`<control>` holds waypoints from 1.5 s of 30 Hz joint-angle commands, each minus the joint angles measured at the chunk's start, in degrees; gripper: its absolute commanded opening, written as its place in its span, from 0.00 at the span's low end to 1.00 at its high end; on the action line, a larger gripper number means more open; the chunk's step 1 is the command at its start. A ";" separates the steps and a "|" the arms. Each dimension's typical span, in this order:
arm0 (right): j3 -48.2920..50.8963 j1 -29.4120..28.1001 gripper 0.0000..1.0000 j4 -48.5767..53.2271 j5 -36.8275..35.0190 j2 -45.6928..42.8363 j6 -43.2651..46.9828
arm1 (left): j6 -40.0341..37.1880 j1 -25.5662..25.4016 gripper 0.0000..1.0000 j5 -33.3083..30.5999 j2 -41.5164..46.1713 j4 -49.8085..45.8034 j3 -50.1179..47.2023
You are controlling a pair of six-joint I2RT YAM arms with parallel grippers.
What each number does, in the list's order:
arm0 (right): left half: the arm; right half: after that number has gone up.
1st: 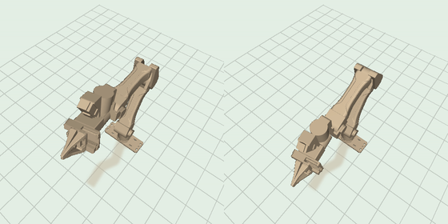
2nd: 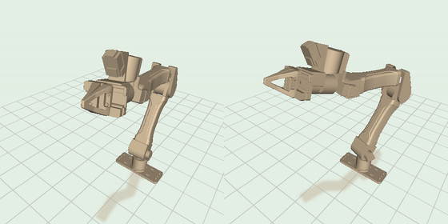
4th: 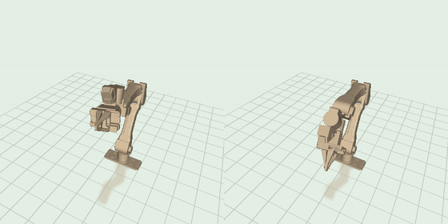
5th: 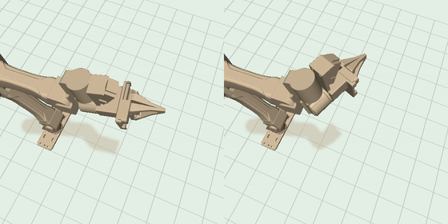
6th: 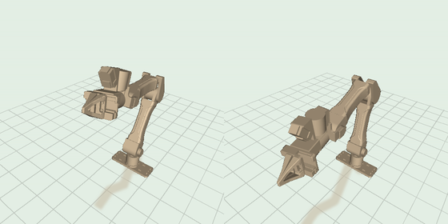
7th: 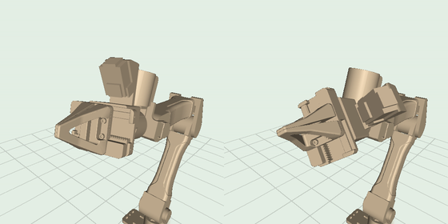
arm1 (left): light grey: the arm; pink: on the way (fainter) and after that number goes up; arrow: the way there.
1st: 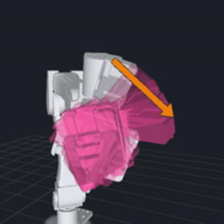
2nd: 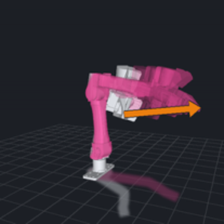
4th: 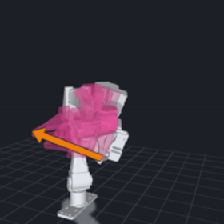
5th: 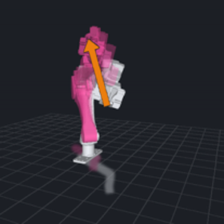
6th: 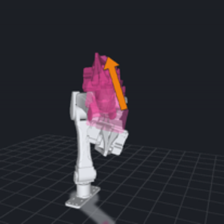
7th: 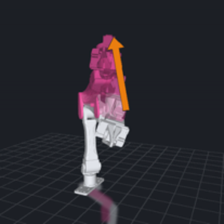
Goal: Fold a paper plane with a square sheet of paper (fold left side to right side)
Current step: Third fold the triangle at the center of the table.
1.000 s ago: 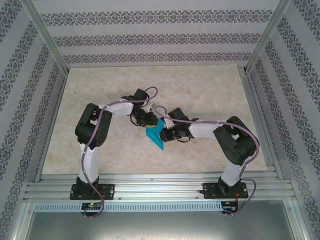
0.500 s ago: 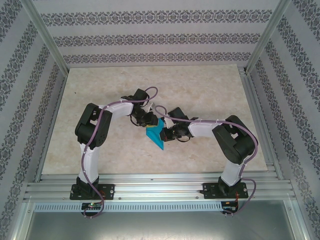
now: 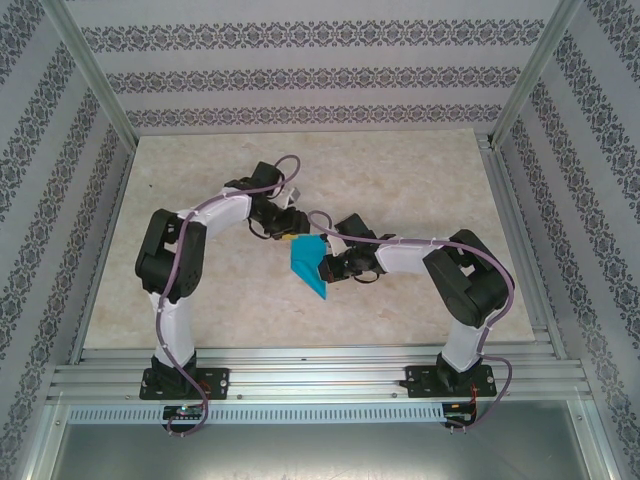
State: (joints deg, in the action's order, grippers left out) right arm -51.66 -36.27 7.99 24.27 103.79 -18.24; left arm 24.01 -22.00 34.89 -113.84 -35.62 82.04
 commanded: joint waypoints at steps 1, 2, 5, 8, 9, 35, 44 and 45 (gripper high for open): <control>0.42 -0.31 0.00 3.58 -2.91 2.95 1.54 | 0.41 0.96 0.42 2.84 4.25 0.92 -2.45; 0.34 -0.32 0.00 3.58 -2.83 3.00 1.52 | 1.34 0.83 0.40 4.13 4.95 2.32 -4.17; 0.07 -0.47 0.00 3.57 -2.75 3.00 1.54 | 5.37 -0.05 0.33 8.23 7.10 8.34 -10.35; -0.19 -0.61 0.00 3.79 -2.71 3.22 1.63 | 7.93 -1.77 0.31 8.94 8.73 11.36 -13.65; -0.18 -0.61 0.00 3.80 -2.78 3.26 1.63 | 8.75 -2.37 0.31 9.10 8.96 12.21 -14.29; -0.42 -0.73 0.00 4.19 -2.92 4.04 1.74 | 11.06 -7.12 0.27 0.26 4.88 12.45 -19.47; -1.11 -0.73 0.00 4.67 -3.18 4.04 1.85 | 10.50 -7.14 0.27 -0.66 4.48 12.48 -21.15; -1.24 -0.64 0.00 4.59 -3.05 4.03 1.82 | 10.48 -7.10 0.27 -0.71 4.29 12.59 -21.42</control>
State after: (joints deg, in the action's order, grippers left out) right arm -53.21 -36.38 8.84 24.34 104.81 -17.91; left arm 35.66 -28.58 35.24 -108.33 -23.55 62.00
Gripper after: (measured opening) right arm 0.042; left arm 0.272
